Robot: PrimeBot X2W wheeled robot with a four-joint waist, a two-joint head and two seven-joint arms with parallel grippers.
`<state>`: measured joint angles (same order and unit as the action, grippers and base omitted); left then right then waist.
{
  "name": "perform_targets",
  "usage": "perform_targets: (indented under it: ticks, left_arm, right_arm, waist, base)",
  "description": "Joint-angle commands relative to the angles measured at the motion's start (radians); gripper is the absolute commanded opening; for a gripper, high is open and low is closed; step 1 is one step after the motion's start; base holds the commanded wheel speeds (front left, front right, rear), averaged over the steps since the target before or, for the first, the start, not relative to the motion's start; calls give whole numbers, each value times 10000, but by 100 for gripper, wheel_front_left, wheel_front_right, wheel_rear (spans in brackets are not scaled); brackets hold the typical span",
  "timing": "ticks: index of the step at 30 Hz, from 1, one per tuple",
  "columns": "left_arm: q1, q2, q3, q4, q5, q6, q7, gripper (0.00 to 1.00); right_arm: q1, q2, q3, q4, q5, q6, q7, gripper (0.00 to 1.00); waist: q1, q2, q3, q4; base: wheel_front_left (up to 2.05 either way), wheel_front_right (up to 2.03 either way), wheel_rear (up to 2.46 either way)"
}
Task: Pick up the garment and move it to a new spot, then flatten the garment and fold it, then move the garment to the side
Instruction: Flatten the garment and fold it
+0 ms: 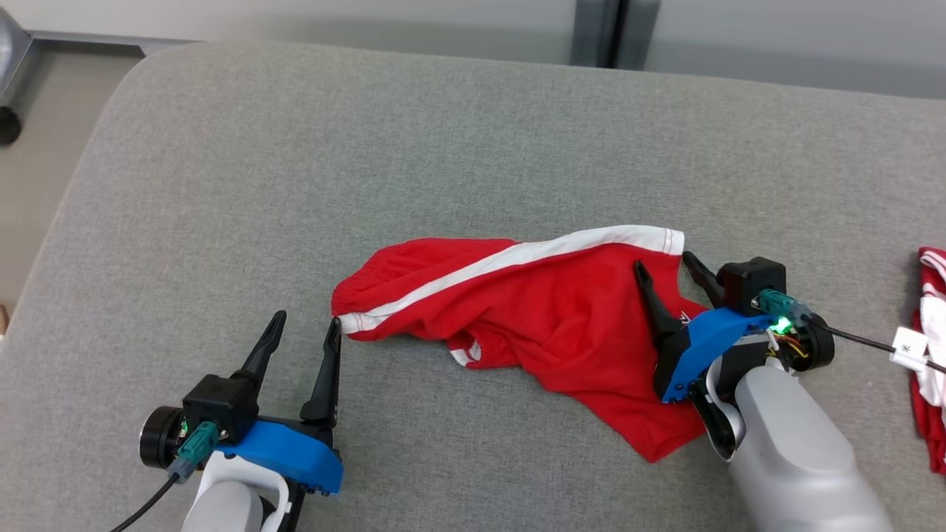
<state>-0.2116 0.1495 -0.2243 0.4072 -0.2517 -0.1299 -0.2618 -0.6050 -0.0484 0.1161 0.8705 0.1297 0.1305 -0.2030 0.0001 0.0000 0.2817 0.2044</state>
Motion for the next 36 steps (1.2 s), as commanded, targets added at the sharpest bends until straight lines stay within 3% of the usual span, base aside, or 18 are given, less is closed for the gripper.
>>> perform_targets:
  ticks: [1,2,3,5,10,14,24,32,33,34,36]
  left_arm:
    - [-199,24,8,-85,-56,-14,-45,100]
    - [-224,27,6,-127,-82,-14,-45,100]
    - [-234,33,13,-159,-106,-14,-45,100]
    - [-237,38,30,-213,-127,-14,-45,100]
    - [-201,50,149,-308,-127,-15,-45,100]
    - [12,-50,309,-319,-38,-15,-43,100]
    - [620,-368,1054,-52,414,-15,-43,100]
    - [810,-512,1893,129,869,-2,-43,100]
    - [795,-518,1988,161,920,-3,-45,100]
    - [783,-523,2068,191,978,-3,-45,100]
    - [787,-548,2234,248,1085,37,-45,100]
  right_arm:
    - [-249,-40,25,224,-111,5,20,100]
    - [-344,-40,6,387,-145,5,22,100]
    - [-412,-42,39,551,-177,5,59,72]
    - [-507,-40,145,786,-128,5,0,0]
    - [-707,-48,238,637,-370,4,-472,0]
    - [-239,-40,270,-185,-334,5,-618,0]
    - [2974,-45,937,-4110,-219,4,-631,0]
    - [4732,-39,1055,-4654,-288,5,-369,0]
    - [4756,-43,940,-4611,-276,4,-375,25]
    - [4763,-43,840,-4527,-395,4,-376,100]
    - [4725,-43,497,-4380,-393,4,-412,100]
  waist:
    - [-1,0,102,119]
    - [-1,0,131,155]
    - [-1,0,142,174]
    - [-1,0,157,206]
    - [-1,0,67,34]
    - [-1,0,-307,-265]
    - [-1,0,-1472,-1304]
    - [-1,0,-1735,-1811]
    - [-1,0,-1747,-1829]
    - [-1,0,-1766,-1842]
    - [-1,0,-1820,-1848]
  base:
    - [0,0,0]
    - [0,0,0]
    - [0,0,0]
    - [0,0,0]
    - [0,0,0]
    - [0,0,0]
    - [0,0,0]
    - [0,0,0]
    - [0,0,0]
    - [0,0,0]
    - [0,0,0]
